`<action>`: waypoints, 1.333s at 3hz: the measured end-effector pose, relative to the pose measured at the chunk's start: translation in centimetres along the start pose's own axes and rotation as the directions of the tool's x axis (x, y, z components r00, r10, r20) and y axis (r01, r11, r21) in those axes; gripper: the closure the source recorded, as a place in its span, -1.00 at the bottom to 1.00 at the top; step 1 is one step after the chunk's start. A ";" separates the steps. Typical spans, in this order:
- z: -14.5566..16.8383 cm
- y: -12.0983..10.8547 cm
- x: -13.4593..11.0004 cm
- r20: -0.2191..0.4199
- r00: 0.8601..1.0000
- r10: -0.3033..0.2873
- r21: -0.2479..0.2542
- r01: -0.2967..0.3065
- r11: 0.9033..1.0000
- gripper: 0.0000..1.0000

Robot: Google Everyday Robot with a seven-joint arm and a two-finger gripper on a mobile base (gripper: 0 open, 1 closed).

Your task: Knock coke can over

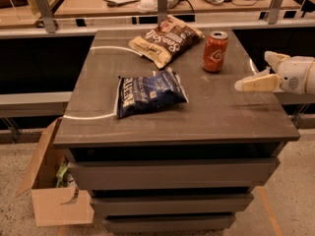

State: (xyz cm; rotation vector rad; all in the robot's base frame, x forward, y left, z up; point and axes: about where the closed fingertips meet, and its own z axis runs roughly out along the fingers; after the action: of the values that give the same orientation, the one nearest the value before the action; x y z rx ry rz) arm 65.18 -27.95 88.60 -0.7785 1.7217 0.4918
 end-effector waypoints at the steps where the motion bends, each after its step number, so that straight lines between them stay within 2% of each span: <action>1: 2.5 0.4 -0.8 0.039 0.999 -0.032 -0.044 0.034 0.998 -1.00; 2: 5.1 0.9 -1.5 0.078 0.995 -0.060 -0.060 0.065 0.996 -1.00; 4: 9.9 0.5 -3.0 0.152 0.983 -0.098 -0.010 0.101 0.995 -1.00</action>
Offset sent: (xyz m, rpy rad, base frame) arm 0.0544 0.0704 0.0005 0.0337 -0.1551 0.0878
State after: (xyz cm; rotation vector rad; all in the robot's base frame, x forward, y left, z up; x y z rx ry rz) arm 72.01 -20.20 88.59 -0.8153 1.5321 0.4857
